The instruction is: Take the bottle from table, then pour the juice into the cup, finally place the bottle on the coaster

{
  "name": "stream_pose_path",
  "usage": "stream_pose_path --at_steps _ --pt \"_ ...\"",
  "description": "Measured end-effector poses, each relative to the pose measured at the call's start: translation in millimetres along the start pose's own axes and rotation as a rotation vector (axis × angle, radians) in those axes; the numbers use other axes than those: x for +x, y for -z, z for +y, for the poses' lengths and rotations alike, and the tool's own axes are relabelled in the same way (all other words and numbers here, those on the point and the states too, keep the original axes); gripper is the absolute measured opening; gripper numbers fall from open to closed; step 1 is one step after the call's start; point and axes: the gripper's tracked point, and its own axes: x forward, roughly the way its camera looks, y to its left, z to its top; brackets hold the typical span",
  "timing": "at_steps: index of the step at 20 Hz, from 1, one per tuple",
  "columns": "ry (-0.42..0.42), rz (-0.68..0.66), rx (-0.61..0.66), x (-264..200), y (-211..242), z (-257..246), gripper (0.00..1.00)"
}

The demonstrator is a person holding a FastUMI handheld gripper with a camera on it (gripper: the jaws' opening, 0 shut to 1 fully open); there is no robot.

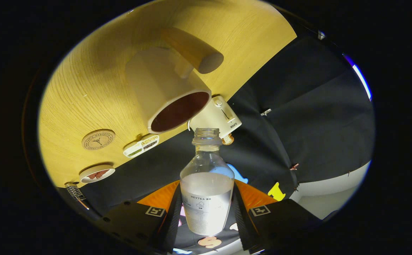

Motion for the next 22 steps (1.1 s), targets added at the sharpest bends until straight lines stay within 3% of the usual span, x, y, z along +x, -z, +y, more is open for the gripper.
stream_pose_path --at_steps 4,8,16,22 --pt "-0.028 0.016 0.058 -6.2 -2.1 7.5 0.71" --pt "-0.092 0.086 0.215 -13.8 6.6 26.4 0.72" --pt "-0.261 0.278 0.726 -42.9 9.1 71.2 0.72" --pt "-0.260 0.321 1.147 -46.2 1.1 68.8 0.72"
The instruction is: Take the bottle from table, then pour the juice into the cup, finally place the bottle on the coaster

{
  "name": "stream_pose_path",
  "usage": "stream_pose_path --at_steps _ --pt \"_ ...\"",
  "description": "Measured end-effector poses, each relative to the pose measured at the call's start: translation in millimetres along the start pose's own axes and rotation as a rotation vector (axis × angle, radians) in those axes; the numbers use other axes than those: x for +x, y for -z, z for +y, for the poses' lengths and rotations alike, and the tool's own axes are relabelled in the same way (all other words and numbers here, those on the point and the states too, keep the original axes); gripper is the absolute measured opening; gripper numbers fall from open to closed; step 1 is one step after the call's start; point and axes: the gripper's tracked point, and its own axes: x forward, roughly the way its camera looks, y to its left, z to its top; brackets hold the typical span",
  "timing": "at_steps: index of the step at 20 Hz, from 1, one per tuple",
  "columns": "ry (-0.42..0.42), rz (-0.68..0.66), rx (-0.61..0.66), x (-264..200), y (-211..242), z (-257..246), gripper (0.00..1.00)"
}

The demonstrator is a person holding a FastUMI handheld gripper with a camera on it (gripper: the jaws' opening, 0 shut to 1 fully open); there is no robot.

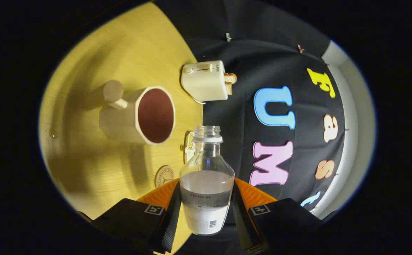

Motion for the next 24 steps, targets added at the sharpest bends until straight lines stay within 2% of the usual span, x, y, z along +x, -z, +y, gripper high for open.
stream_pose_path --at_steps 4,12,17,20,24 --pt "-0.019 -0.007 0.254 -6.0 -2.3 2.6 0.72" --pt "-0.083 -0.122 0.743 -2.8 -10.2 -5.1 0.72" --pt "-0.083 -0.214 0.956 -9.0 -12.7 -22.6 0.73" --pt "-0.138 -0.321 1.112 -14.6 -27.6 -35.7 0.74" --pt "-0.101 -0.368 1.223 -6.0 -12.3 -67.1 0.74"
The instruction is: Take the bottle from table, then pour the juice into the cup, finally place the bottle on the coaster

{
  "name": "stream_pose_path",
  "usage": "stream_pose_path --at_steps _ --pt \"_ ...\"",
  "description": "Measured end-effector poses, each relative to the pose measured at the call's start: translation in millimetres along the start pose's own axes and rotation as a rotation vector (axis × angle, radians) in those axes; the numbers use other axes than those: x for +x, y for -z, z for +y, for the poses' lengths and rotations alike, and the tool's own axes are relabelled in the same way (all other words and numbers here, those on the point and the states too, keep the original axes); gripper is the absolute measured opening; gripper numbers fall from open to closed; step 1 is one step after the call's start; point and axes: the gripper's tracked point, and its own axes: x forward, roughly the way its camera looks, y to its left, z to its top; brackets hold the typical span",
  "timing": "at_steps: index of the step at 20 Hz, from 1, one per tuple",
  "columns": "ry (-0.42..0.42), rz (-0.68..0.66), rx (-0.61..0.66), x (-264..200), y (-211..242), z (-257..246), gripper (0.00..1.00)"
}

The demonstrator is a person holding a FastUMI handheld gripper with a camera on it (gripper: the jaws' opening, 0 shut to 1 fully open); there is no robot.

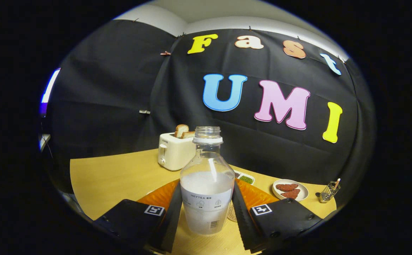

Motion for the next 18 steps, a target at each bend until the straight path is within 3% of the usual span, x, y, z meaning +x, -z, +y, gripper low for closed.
stream_pose_path --at_steps 8,18 --pt "0.098 -0.064 0.126 42.4 -3.2 -78.6 0.74" --pt "0.242 -0.022 0.216 71.7 61.6 -149.1 0.74"
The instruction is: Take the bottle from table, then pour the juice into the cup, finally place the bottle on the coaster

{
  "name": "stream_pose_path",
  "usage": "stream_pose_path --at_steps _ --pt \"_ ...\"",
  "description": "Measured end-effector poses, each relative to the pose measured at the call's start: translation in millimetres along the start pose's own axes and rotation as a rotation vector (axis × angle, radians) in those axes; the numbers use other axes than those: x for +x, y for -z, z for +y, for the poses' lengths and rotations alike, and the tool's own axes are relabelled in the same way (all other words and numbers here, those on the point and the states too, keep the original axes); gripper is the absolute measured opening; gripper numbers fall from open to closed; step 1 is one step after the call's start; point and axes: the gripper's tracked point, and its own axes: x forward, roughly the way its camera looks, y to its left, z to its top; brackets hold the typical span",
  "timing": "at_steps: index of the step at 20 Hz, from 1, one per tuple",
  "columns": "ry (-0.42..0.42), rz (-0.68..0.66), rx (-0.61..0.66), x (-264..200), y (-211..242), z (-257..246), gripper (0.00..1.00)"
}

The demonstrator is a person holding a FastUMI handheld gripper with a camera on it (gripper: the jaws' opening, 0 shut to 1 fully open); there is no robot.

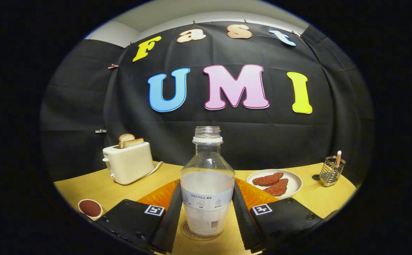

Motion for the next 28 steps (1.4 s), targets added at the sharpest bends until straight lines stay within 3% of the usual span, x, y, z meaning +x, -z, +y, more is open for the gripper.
stream_pose_path --at_steps 8,24,28 --pt "0.043 0.002 0.047 12.9 25.0 -1.2 0.74" --pt "0.027 0.026 0.012 20.2 44.7 8.4 0.75" --pt "0.038 0.045 0.009 19.8 50.0 9.2 0.82"
